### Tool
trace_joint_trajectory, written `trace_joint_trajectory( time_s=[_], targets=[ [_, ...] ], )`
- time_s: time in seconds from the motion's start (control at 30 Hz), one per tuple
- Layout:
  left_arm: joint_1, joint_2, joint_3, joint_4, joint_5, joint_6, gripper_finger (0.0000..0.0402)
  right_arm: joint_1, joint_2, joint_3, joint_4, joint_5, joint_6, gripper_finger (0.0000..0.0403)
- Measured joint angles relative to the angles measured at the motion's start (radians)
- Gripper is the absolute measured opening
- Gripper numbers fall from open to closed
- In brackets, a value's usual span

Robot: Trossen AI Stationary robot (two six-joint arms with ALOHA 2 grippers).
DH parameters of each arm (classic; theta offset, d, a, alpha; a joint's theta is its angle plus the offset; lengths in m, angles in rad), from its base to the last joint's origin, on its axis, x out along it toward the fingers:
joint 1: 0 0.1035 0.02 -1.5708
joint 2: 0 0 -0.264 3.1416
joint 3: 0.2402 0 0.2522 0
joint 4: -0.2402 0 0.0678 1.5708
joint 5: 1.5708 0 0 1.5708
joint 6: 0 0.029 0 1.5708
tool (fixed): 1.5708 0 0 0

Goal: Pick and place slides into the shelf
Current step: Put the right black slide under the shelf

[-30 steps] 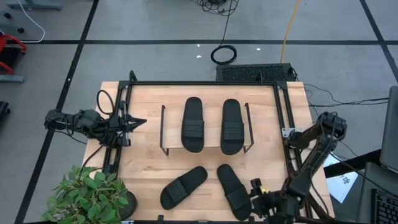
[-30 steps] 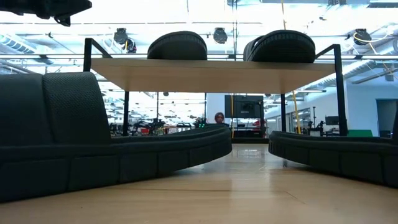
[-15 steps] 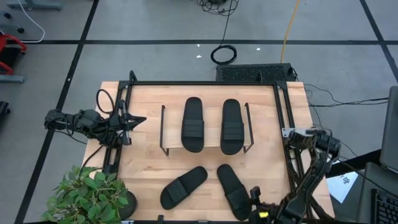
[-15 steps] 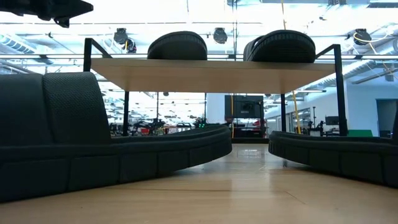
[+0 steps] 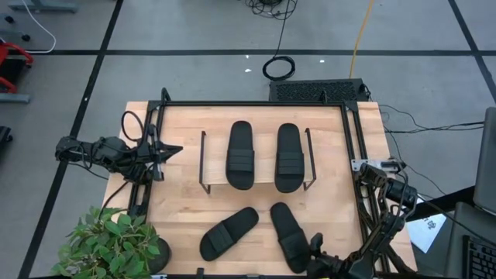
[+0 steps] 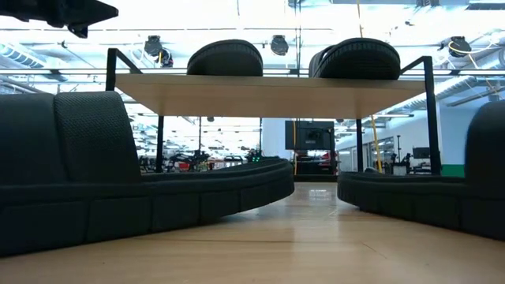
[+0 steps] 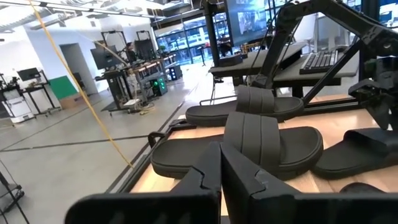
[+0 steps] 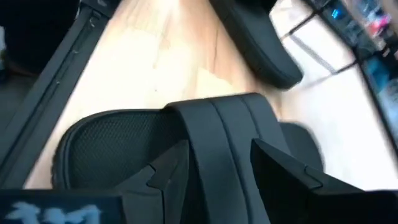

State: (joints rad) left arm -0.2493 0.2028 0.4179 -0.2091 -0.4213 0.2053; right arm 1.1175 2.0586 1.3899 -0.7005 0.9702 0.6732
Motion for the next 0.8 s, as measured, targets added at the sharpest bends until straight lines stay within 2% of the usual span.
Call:
trace_joint_trajectory(
  time_s=[0.17, 0.33, 0.43, 0.57, 0.67, 0.8],
  targets=[
    [0.0, 0.0, 0.0, -0.017, 0.0, -0.011, 0.0002, -0.014, 0.001, 0.0, 0.001, 0.015, -0.08, 0.0162],
    [0.0, 0.0, 0.0, -0.025, 0.0, -0.013, 0.0004, -0.038, 0.008, 0.0, -0.023, -0.071, -0.065, 0.0162],
    [0.0, 0.0, 0.0, -0.025, 0.0, -0.009, 0.0001, -0.041, 0.028, 0.001, -0.025, -0.082, -0.063, 0.0162],
    [0.0, 0.0, 0.0, -0.025, 0.0, -0.01, 0.0004, -0.042, 0.063, 0.002, -0.036, -0.04, -0.052, 0.0162],
    [0.0, 0.0, 0.0, -0.025, 0.0, -0.009, 0.0002, -0.041, 0.082, 0.002, -0.083, 0.045, -0.01, 0.0162],
    [0.0, 0.0, 0.0, -0.023, 0.0, -0.011, 0.0004, -0.058, 0.094, 0.0, -0.117, 0.079, 0.019, 0.0162]
  ],
)
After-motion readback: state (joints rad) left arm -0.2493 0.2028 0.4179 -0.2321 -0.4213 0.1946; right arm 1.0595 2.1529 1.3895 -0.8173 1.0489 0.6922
